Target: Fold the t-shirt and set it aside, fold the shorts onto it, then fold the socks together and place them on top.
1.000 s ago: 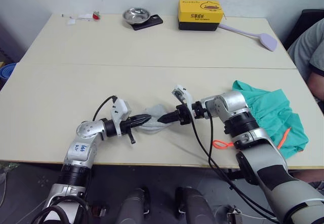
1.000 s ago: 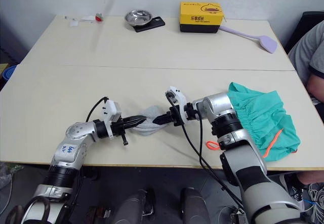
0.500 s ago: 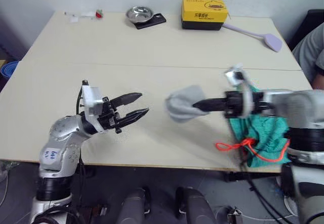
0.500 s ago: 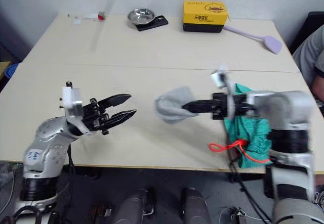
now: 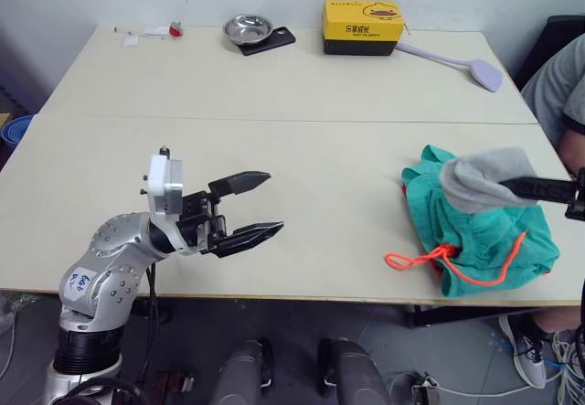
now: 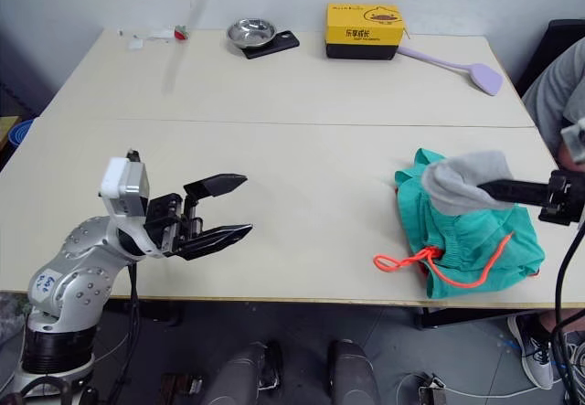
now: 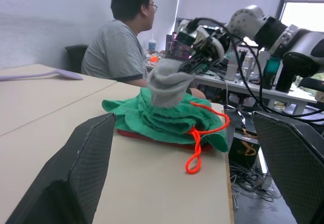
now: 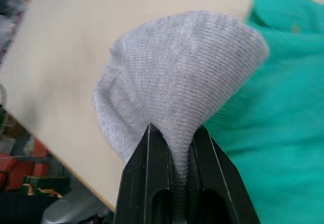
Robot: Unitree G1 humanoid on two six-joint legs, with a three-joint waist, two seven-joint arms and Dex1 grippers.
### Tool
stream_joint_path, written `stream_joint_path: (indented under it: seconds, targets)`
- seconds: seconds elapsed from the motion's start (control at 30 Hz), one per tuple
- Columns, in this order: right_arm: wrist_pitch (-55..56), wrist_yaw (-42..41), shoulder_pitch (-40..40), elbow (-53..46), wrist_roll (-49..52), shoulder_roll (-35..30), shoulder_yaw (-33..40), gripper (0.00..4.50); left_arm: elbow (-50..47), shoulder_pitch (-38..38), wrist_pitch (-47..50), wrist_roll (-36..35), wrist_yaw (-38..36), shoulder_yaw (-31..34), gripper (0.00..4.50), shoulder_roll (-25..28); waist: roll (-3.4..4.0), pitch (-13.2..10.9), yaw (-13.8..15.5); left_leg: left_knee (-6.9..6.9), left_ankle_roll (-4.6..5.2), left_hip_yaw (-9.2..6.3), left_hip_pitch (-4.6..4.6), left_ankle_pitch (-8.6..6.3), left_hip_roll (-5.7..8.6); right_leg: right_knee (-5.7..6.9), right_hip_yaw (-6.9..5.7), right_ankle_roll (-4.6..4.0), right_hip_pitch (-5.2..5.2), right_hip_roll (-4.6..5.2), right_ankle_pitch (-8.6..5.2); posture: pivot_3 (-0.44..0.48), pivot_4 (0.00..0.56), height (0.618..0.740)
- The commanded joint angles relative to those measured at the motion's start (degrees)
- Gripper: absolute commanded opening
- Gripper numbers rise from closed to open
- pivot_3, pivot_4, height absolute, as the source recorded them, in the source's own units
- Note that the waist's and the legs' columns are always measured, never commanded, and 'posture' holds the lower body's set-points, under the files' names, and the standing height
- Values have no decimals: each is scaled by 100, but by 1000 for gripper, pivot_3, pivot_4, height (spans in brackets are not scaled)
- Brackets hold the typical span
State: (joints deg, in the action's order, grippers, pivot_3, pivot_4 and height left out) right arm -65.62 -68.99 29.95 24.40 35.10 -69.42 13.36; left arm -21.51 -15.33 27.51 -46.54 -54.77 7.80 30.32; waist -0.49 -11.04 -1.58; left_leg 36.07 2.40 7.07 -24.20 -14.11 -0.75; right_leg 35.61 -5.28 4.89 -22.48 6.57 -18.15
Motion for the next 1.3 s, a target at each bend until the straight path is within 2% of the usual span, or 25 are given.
stream_joint_path:
  seconds: [0.03,0.1,0.2,0.33,0.4,0.5,0.53,0.63,0.73,0.8,0.93,1.03,1.13,1.3]
  targets:
    - [1340,193,361,873,-714,353,-356,0,8,-186,-205,239,-15,-95,4484,40,0,0,-2,1,0,2,0,2,0,0,0,0,1,-1,0,0,150,740]
    - [1953,395,572,1393,-1069,603,-503,0,119,-259,-322,447,-50,-169,4484,59,0,0,3,3,19,7,0,17,0,1,0,3,2,-5,2,0,150,740]
    - [2050,259,849,1901,-1324,674,-697,0,239,-411,-343,482,-68,-145,4484,86,23,-14,14,4,26,12,-1,24,2,4,0,6,0,-6,3,0,150,740]
    - [2140,-64,911,1973,-1479,511,-750,1226,393,-422,-423,582,-204,-71,4500,234,25,-15,18,7,26,8,-2,25,1,6,-2,7,-1,-6,4,0,150,740]
    - [2314,-321,802,1902,-1395,336,-541,1984,448,-390,-521,728,-230,-61,4500,342,30,-18,25,6,27,8,-3,25,1,5,-2,7,1,-5,4,0,150,740]
    - [2802,-592,625,1818,-1527,-217,-352,3011,573,-212,-601,898,-386,151,4500,693,44,-26,32,6,27,8,-3,24,1,4,-1,8,0,-5,4,0,150,740]
    - [2944,-688,552,1755,-1573,-338,-349,3521,632,-163,-637,939,-438,192,4500,787,55,-31,29,5,27,9,-3,23,1,5,-1,8,-1,-5,4,0,150,740]
    - [3112,-1099,112,963,-1317,-609,-29,4449,771,185,-645,1101,-611,352,4500,1220,65,-33,13,-2,22,10,-2,21,-2,4,-1,5,-9,-6,3,0,150,740]
    - [3346,-1220,-236,371,-1265,-645,171,4483,884,333,-762,1182,-608,471,4500,1326,60,-35,-33,-3,-13,10,5,0,-8,6,2,3,-5,-8,1,0,150,740]
    - [3917,-1136,-329,-19,-1331,-463,237,4483,995,472,-950,1375,-592,520,4500,1377,61,-35,-20,2,-12,10,5,0,-8,10,5,6,-5,-6,4,0,150,740]
    - [4980,-442,-235,-1473,-1004,1125,177,4483,1290,872,-1490,1841,-364,666,4500,1305,39,-32,-76,-6,-20,12,15,-1,-16,12,12,6,-5,-13,6,0,150,740]
    - [5816,-263,-450,-1847,-1218,1972,-116,4483,1403,1040,-1716,2063,-260,684,4500,1300,47,-39,9,-9,-29,11,-1,7,-13,24,10,4,-24,-13,5,0,150,740]
    - [6877,-421,-792,-1772,-1572,2615,-660,4483,1586,1247,-2067,2364,-177,720,4500,1331,46,-38,108,-8,-26,6,-2,6,-13,19,-2,3,-18,-11,4,0,150,740]
    - [7979,-466,-759,-921,-1814,3062,-935,4483,1877,1318,-2431,2664,-85,706,4500,1379,46,-38,143,8,4,14,-5,-5,4,4,-1,24,-6,5,16,0,150,740]
